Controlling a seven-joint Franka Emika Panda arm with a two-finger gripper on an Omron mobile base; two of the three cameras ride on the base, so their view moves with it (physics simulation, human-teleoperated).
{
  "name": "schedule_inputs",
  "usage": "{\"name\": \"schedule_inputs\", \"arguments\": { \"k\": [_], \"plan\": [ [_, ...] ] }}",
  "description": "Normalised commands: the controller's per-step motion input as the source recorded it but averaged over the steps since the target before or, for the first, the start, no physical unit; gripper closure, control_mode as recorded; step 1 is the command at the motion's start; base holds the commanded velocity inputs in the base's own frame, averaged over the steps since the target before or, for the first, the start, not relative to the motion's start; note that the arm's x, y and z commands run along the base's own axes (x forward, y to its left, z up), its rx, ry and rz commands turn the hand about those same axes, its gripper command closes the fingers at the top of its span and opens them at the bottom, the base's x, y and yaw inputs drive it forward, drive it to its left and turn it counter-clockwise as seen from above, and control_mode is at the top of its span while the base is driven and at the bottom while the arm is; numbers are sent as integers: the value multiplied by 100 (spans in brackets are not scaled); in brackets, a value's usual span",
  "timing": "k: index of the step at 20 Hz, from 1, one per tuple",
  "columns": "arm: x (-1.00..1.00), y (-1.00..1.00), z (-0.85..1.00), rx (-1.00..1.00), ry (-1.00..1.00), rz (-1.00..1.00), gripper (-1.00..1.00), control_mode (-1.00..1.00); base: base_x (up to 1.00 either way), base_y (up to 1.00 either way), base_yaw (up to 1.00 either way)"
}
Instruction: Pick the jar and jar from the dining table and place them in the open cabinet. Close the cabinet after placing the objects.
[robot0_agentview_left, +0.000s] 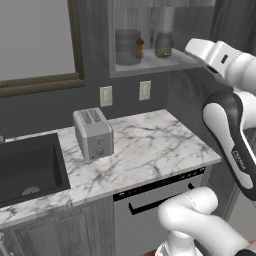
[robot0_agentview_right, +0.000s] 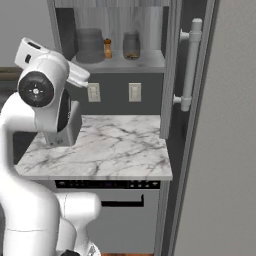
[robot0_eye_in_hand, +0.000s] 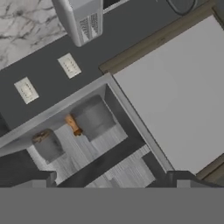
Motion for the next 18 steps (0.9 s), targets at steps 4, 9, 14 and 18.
{"name": "schedule_inputs", "arguments": {
  "k": [4, 9, 14, 18],
  "plan": [
    [-52, -10, 0, 0, 0, -1, -100, -100, 0, 0, 0],
    [-54, -6, -5, 0, 0, -1, -100, -100, 0, 0, 0],
    [-54, -16, -2, 1, 0, -2, -100, -100, 0, 0, 0],
    [-19, -14, 0, 1, 0, -7, -100, -100, 0, 0, 0]
  ]
}}
